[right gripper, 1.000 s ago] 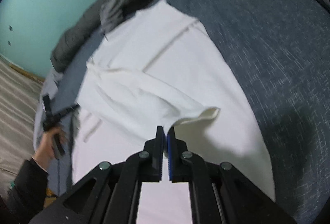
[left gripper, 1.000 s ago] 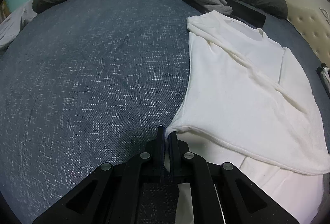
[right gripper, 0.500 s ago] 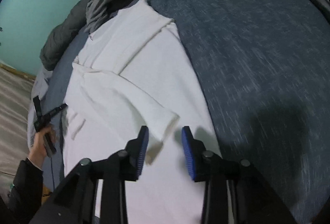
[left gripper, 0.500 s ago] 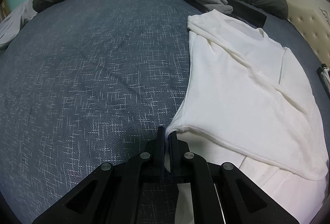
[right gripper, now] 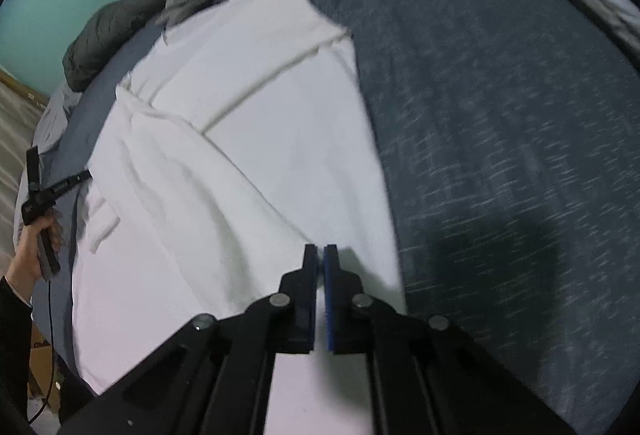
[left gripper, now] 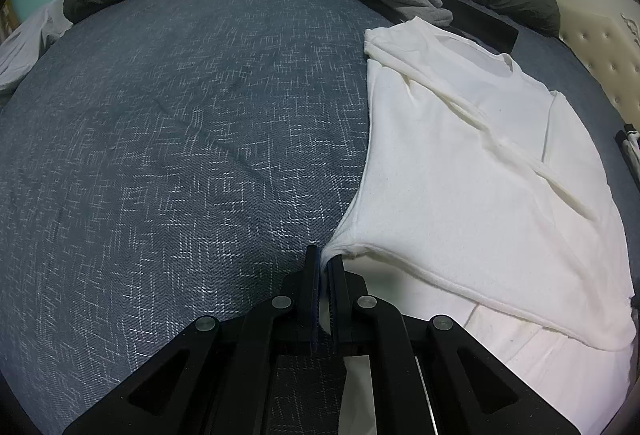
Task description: Fold clothes
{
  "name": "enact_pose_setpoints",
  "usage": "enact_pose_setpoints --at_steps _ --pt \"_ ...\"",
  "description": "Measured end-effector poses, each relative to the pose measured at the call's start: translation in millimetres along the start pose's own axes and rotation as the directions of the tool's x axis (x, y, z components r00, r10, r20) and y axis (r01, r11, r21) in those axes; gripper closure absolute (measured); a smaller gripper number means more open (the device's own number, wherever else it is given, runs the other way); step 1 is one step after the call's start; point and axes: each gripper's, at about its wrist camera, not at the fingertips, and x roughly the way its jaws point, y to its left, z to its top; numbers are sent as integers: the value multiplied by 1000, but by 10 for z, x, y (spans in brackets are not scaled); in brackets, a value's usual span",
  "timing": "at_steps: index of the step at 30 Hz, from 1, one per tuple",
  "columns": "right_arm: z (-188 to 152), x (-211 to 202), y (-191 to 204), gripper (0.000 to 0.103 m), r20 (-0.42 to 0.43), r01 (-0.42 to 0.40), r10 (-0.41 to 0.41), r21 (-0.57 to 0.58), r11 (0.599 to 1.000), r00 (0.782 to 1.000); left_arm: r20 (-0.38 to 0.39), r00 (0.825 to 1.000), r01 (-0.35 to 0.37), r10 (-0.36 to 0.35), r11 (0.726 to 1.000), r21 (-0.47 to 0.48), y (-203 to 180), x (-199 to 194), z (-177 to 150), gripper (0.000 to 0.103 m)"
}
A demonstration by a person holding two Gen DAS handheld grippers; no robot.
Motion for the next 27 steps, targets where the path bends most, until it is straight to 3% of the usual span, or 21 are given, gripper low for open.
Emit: enact_pose_setpoints --at_steps 8,14,19,27 --pt "86 -119 -14 101 41 52 -49 -59 997 998 -3 1000 2 -3 1000 -6 3 7 12 99" --pt "84 160 -96 101 -49 29 -31 -36 999 998 2 1000 12 -12 1000 -18 13 11 9 98" --pt "215 -49 -96 100 11 53 -53 -38 998 999 25 999 40 -39 998 -38 41 -14 -25 97" --pt "530 -192 348 99 76 48 -37 -150 988 996 116 987 128 -110 979 -160 200 -308 -141 89"
